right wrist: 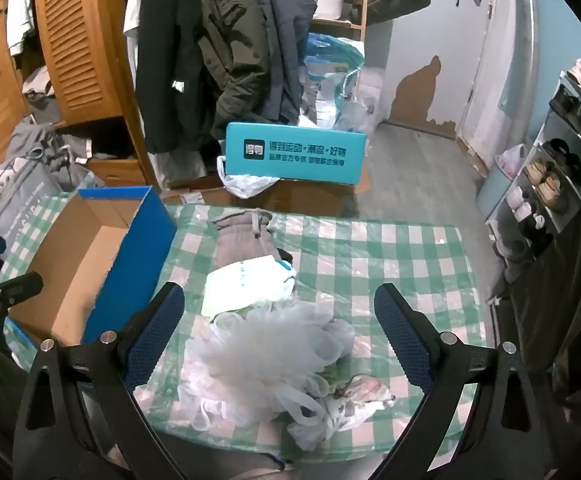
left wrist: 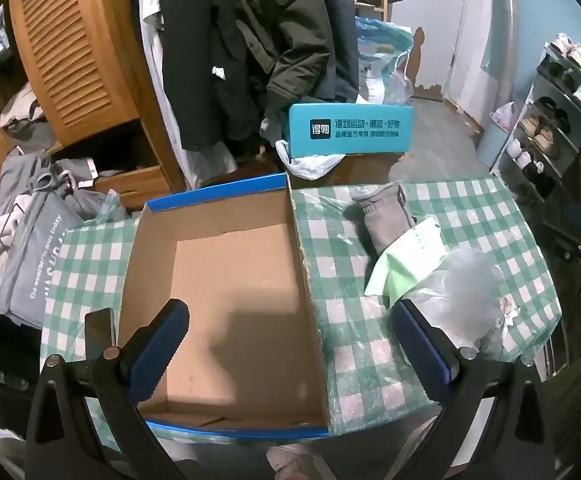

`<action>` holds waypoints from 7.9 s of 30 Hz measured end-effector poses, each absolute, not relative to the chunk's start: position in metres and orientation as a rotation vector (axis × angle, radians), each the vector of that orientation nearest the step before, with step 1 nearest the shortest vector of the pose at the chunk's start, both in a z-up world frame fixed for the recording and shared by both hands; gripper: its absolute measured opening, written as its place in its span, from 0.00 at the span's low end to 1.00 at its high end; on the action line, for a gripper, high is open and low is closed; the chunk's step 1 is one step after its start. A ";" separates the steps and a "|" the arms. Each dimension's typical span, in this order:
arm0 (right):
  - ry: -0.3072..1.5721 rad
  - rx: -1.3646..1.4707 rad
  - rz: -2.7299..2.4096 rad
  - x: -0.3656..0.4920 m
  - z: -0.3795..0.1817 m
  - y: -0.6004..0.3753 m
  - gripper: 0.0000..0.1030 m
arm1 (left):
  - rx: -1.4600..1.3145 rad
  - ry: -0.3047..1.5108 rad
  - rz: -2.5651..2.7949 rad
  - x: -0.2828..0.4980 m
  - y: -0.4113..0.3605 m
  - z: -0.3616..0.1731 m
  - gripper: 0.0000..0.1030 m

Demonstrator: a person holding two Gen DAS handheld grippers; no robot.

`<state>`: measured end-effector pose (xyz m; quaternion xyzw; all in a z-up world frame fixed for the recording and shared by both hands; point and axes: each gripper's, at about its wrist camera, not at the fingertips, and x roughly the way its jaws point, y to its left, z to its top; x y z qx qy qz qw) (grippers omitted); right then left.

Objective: Organize soft objects

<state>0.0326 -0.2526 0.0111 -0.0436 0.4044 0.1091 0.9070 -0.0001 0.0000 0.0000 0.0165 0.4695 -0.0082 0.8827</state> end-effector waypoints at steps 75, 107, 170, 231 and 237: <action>0.862 -0.078 0.235 0.038 0.005 -0.255 0.92 | 0.021 0.990 -0.029 -0.001 -0.002 -0.007 0.99; 0.950 -0.041 0.155 0.044 -0.023 -0.311 0.92 | 0.065 1.062 -0.139 0.018 -0.049 -0.025 0.99; 1.410 -0.003 0.167 0.058 -0.194 -0.367 0.36 | 0.277 1.402 -0.295 0.070 -0.225 -0.181 0.99; 1.271 0.006 0.134 0.056 -0.142 -0.364 0.35 | 0.243 1.318 -0.283 0.072 -0.211 -0.181 0.85; 1.254 0.002 0.131 0.055 -0.134 -0.363 0.35 | 0.234 1.272 -0.294 0.059 -0.205 -0.156 0.61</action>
